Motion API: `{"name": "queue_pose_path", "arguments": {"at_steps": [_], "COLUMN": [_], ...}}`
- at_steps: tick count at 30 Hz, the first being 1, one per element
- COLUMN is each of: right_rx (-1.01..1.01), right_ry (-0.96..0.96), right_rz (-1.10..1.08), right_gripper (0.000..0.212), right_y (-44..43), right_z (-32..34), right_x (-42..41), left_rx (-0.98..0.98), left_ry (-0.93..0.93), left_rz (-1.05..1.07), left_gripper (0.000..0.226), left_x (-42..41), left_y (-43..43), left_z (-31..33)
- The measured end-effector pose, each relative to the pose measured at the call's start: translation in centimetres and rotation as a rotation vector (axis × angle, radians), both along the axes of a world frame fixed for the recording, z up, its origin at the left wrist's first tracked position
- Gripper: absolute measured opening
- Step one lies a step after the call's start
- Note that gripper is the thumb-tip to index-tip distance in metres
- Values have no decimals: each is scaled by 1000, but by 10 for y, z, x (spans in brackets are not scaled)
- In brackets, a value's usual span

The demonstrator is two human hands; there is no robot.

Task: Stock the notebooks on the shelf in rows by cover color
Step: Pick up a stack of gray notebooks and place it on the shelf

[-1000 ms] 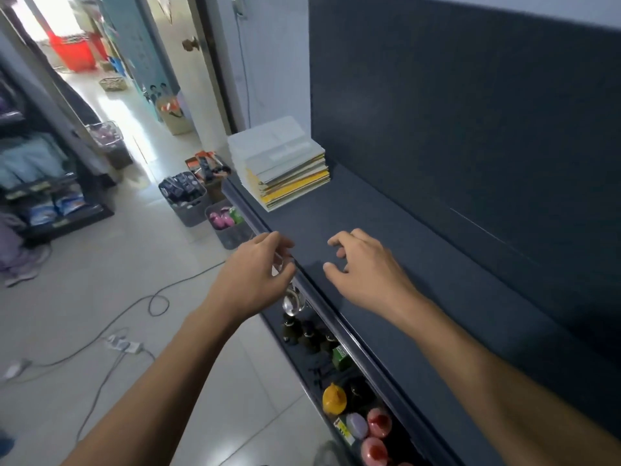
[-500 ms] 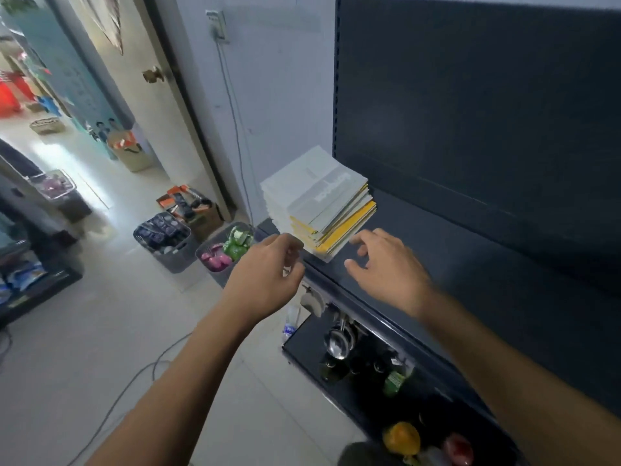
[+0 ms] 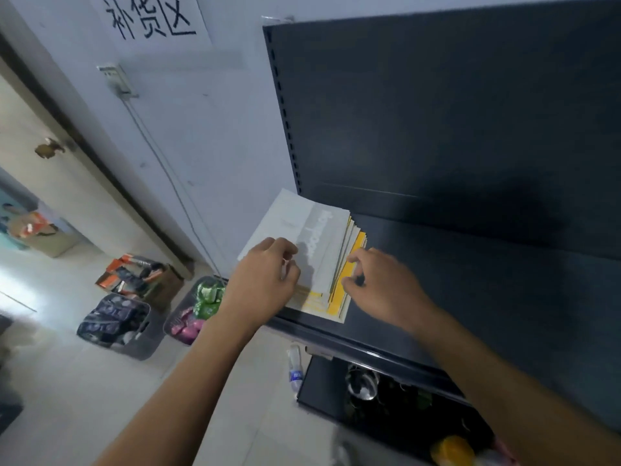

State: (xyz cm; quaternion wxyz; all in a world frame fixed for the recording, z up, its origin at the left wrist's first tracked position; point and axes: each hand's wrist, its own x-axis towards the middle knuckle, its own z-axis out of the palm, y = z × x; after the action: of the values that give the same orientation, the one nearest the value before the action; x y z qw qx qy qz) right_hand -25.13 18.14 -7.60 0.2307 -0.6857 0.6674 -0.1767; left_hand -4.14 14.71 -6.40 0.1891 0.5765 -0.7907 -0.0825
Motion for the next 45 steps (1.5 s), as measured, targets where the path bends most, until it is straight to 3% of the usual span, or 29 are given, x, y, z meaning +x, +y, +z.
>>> {"name": "queue_pose_path", "arguments": {"at_steps": [7, 17, 26, 45], "right_rx": [113, 186, 45, -16], "right_ry": [-106, -211, 34, 114], "right_rz": [-153, -349, -469, -418], "right_gripper": [45, 38, 25, 36], "right_y": [-45, -64, -67, -61], "right_z": [-5, -15, -12, -21], "right_x": [11, 37, 74, 104], "left_rx": [-102, 65, 126, 251], "left_ry": [-113, -157, -146, 60], "left_rz": [130, 153, 75, 73], "left_gripper": [36, 43, 37, 21], "left_x": [14, 18, 28, 49], "left_y": [-75, -115, -130, -142], "left_z": [5, -6, -1, 3]}}
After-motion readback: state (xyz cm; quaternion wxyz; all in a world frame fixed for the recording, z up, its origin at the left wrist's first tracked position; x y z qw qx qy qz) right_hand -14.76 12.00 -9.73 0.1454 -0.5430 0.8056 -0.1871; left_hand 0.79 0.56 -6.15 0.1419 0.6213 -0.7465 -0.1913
